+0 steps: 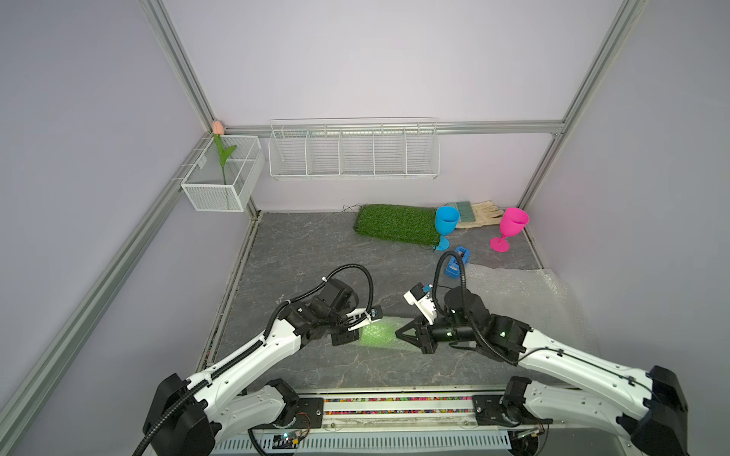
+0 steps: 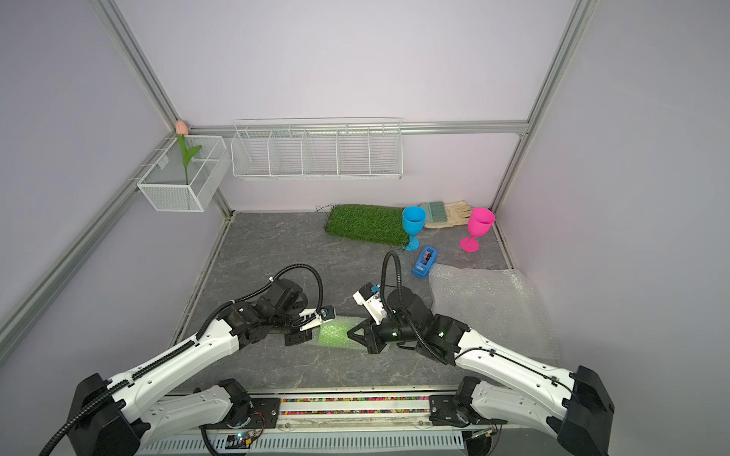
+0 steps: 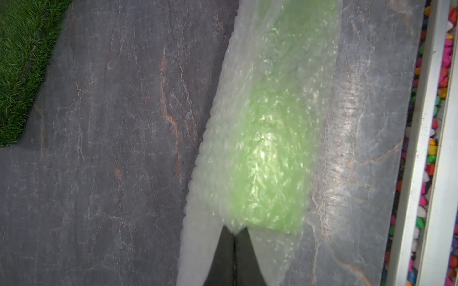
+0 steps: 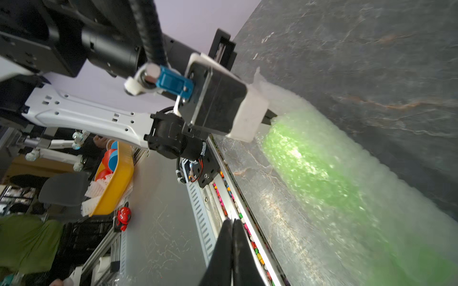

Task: Wrap wine glasses in bubble wrap
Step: Stick the tape on the bubble wrap.

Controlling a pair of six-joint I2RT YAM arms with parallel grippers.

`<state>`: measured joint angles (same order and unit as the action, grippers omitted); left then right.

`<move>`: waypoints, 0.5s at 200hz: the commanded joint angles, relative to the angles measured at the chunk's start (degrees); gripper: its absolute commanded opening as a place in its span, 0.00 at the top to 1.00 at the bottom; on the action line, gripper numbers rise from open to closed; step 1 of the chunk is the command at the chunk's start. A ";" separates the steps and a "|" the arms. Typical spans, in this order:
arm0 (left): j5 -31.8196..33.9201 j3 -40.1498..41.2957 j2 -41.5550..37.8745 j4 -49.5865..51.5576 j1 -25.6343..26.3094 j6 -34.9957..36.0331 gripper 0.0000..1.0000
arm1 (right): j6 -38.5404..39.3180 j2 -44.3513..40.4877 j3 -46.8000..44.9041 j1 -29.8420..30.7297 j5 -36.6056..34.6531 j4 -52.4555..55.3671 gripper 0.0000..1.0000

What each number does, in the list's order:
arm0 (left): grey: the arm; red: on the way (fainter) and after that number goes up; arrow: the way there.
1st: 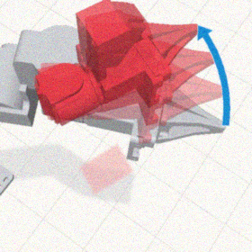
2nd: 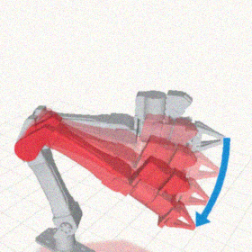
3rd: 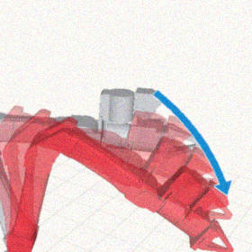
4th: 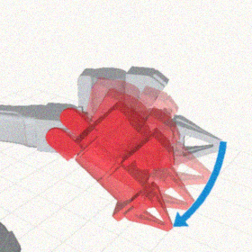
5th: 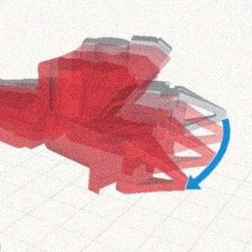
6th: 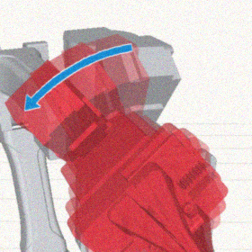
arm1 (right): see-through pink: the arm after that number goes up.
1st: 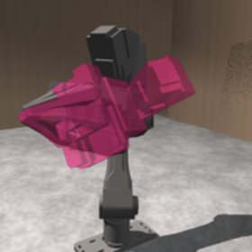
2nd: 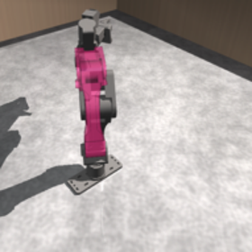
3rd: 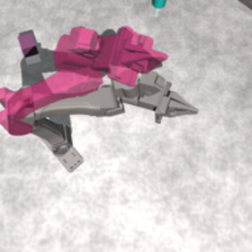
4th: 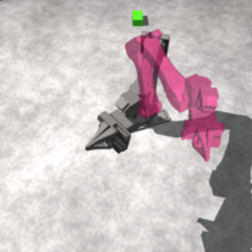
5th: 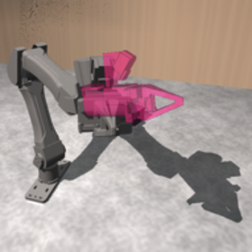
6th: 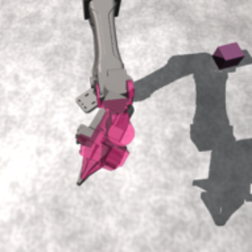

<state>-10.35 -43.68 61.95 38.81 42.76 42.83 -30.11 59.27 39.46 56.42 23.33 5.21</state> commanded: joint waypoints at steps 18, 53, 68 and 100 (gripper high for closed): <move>-1.93 1.14 -2.00 -1.98 0.48 1.64 1.00 | 6.67 3.34 -3.85 2.34 2.92 -15.41 0.93; -1.52 1.89 -2.65 -2.06 1.57 1.73 1.00 | 11.36 6.81 -3.99 -0.46 1.59 -18.87 0.93; -1.09 2.09 -2.88 -2.15 1.95 1.73 1.00 | 11.67 8.74 -4.23 -2.52 2.28 -21.01 0.93; -0.68 2.50 -3.33 -2.23 2.49 1.68 1.00 | 12.10 13.02 -4.31 -7.09 3.87 -23.85 0.93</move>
<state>-10.70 -41.87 59.77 37.47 44.75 43.31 -20.43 69.56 36.18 52.05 25.43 -13.69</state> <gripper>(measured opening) 0.047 0.069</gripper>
